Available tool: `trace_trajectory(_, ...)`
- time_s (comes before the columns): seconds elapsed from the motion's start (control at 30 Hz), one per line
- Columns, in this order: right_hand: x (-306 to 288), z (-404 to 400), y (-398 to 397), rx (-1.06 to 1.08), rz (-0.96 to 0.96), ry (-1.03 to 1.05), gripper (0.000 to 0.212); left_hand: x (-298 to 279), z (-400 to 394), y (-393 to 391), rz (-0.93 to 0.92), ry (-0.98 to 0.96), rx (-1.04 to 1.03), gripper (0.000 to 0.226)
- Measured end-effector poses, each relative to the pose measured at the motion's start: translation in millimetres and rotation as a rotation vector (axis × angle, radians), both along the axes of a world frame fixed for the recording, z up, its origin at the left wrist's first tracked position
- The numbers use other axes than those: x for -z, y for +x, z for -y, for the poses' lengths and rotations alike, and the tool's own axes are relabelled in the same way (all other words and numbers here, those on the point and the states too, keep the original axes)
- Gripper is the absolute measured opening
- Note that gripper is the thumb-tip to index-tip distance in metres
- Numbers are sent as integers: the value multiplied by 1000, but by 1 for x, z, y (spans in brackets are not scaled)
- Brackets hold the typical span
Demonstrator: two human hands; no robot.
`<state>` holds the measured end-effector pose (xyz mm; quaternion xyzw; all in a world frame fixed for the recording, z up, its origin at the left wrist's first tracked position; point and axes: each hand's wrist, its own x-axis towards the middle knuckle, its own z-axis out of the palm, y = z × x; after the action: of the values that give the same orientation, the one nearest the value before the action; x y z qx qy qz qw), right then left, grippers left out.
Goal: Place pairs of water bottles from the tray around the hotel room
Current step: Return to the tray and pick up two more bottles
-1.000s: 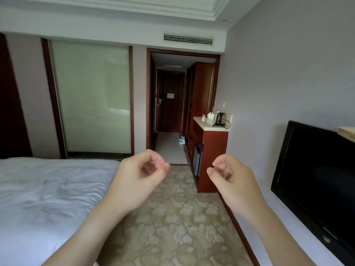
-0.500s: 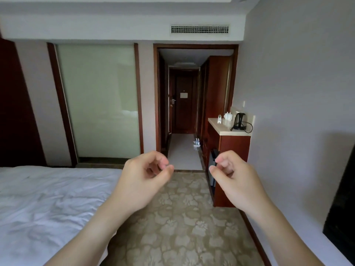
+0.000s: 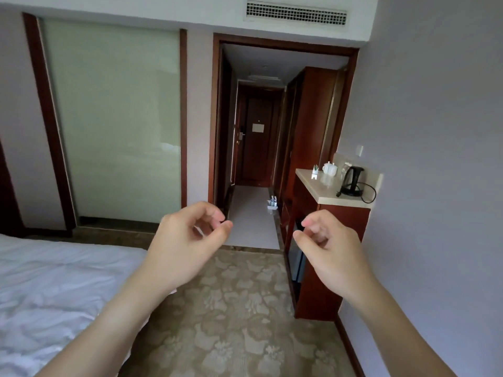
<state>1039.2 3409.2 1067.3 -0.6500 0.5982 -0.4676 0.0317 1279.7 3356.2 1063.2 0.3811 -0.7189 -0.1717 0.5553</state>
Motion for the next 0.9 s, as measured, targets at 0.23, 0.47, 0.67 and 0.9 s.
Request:
trace_trajectory(0.23, -17, 171, -45, 28, 92, 17, 7, -9, 191, -60, -5, 21, 80, 7)
trace_trajectory(0.47, 0, 327, -122, 57, 92, 6, 9, 3, 352, -135, 9, 60, 130, 5)
trace_trajectory(0.67, 18, 473, -210, 27, 108, -10, 10, 12, 493, -218, 12, 72, 114, 17)
trace_trajectory(0.9, 6, 659, -266, -87, 116, 2, 11, 2, 649, -275, 39, 92, 8, 16)
